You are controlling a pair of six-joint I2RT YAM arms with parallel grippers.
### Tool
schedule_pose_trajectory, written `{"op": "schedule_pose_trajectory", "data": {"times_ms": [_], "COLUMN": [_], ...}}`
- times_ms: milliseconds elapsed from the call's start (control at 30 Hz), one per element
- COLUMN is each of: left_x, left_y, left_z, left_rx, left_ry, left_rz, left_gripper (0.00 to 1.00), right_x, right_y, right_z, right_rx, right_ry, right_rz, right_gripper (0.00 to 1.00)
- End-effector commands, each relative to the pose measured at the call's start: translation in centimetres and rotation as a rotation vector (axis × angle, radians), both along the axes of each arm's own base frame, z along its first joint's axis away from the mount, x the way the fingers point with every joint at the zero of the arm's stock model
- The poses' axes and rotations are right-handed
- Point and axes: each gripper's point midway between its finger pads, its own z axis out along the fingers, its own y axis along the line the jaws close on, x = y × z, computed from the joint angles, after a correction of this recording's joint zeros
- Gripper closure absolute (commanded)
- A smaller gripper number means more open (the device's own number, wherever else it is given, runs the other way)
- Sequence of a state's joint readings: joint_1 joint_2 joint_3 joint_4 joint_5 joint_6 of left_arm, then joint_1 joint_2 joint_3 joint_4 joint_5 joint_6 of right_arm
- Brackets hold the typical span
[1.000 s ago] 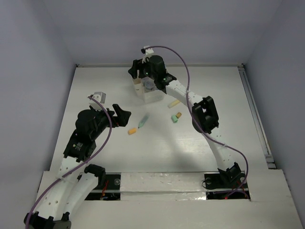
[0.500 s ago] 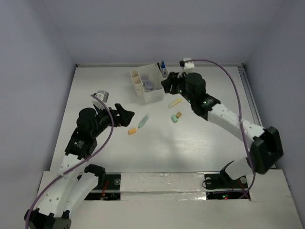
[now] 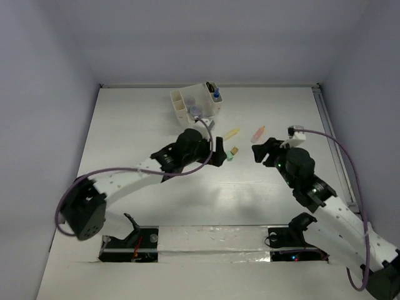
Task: Sort the stationery into containers
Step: Pick up the stationery from the center of the board.
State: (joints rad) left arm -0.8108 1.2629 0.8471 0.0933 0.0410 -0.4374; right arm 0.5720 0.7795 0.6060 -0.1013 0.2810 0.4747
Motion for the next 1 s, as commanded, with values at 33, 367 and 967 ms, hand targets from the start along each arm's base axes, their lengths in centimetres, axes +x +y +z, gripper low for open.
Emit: {"op": "schedule_pose_trajectory", "data": {"times_ms": [33,367,967], "left_x": [4.2,8.0,8.9], "left_y": [-4.1,-11.1,-12.6], "left_z": [1.5,-6.6,-12.3], "left_rx": [0.112,0.454,0.567], "left_ry": [-0.177,-0.176,-0.117], "left_rz": [-0.003,-0.192,-0.305], "left_gripper": [0.13,0.19,0.29], "right_x": [-2.0,-4.2,-4.4], "right_y": [-2.6,-4.8,-3.6], "right_z": [1.5,0.3,0.3], "right_rx": [0.103,0.092,0.11], "right_ry": [-0.083,-0.098,-0.117], "right_rz": [-0.086,-0.118,-0.053], "right_gripper": [0.35,0.36,0.36]}}
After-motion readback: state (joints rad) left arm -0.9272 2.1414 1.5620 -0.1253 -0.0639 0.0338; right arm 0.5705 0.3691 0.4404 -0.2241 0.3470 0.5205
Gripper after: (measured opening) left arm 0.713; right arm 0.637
